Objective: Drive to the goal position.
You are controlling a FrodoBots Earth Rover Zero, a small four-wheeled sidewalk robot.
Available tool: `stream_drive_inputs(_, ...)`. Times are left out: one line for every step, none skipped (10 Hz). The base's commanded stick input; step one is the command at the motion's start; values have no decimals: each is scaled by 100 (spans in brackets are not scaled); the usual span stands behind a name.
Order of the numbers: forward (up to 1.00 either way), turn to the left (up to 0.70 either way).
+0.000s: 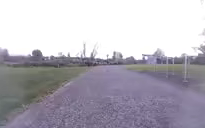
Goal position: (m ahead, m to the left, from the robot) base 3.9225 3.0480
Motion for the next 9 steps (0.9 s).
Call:
stream_drive_inputs(85, -34)
stream_drive_inputs(85, 0)
stream_drive_inputs(85, 0)
stream_drive_inputs(85, 0)
stream_drive_inputs(85, 0)
stream_drive_inputs(85, 0)
stream_drive_inputs(85, 0)
stream_drive_inputs(85, 0)
stream_drive_inputs(85, 0)
